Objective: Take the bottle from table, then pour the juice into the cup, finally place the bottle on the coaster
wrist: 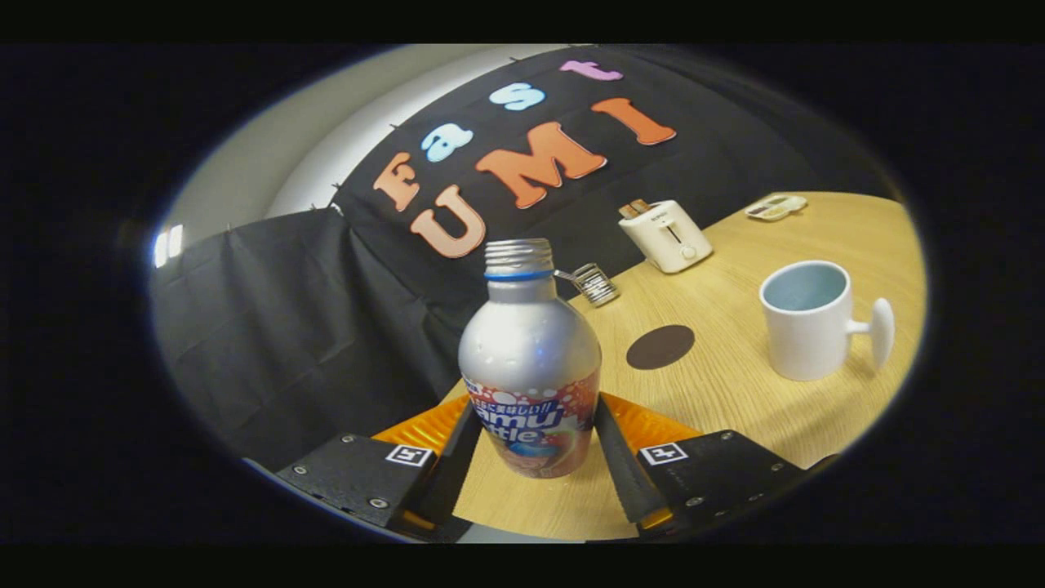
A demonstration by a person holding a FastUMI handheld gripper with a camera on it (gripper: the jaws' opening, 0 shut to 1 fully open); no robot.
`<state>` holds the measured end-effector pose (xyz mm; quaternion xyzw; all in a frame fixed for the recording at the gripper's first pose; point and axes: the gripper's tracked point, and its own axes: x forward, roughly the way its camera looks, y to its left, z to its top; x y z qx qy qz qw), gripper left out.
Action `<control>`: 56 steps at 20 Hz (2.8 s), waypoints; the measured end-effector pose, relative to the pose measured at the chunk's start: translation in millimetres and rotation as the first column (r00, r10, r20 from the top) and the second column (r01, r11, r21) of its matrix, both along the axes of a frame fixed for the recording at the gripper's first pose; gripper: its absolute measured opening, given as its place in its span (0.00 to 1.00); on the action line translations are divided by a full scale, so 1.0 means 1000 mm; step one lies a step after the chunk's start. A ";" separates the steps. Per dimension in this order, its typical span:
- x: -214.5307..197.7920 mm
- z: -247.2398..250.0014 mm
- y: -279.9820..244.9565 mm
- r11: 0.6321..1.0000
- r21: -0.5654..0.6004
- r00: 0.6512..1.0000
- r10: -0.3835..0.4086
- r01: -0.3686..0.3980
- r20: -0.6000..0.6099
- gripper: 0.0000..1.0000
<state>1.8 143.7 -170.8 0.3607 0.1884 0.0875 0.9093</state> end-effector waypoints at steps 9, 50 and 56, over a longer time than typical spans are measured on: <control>-0.002 -0.014 -0.014 0.962 0.260 0.995 -0.073 0.088 -0.068 0.77; 0.023 0.006 -0.056 0.473 0.843 0.965 -0.088 0.257 -0.245 0.77; 0.026 0.006 -0.061 0.423 0.865 0.962 -0.085 0.272 -0.261 0.77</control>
